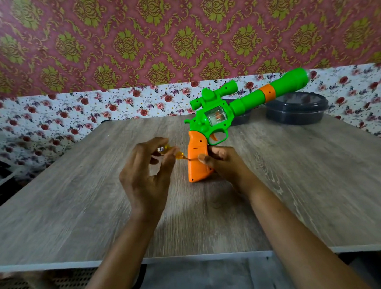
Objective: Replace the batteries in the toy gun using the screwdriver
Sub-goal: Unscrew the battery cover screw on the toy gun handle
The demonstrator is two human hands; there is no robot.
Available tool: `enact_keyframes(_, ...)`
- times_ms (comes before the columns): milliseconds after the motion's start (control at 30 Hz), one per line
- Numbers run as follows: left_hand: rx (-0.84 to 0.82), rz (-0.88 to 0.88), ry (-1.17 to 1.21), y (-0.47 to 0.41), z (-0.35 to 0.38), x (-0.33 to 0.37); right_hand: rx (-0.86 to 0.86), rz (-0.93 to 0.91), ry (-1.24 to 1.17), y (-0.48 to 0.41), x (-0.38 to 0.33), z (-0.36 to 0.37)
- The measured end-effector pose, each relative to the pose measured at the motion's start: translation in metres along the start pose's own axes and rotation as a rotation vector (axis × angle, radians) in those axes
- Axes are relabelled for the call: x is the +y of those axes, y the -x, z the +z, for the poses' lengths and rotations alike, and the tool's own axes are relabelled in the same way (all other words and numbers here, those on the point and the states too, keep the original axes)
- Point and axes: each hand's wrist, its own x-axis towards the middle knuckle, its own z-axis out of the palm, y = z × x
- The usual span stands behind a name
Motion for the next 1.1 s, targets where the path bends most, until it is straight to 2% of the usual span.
enact_keyframes(233,-0.076,0.099,-0.03,0.0,0.0005,0.0021,0.009,0.02,-0.042,0.0008,-0.0014,0.0004)
enact_keyframes(633,0.017,-0.026,0.148,0.0005,0.0018,0.0004,0.004,-0.003,-0.015,-0.0006,0.0006,-0.0006)
enact_keyframes(800,-0.025,0.054,0.006,-0.0005,-0.0006,-0.0029,0.002,0.017,-0.041,-0.0013,0.0019,0.0)
enact_keyframes(1100,-0.085,0.076,0.011,0.0004,0.0012,-0.0005,0.03,0.007,-0.023,-0.0026,0.0031,0.0006)
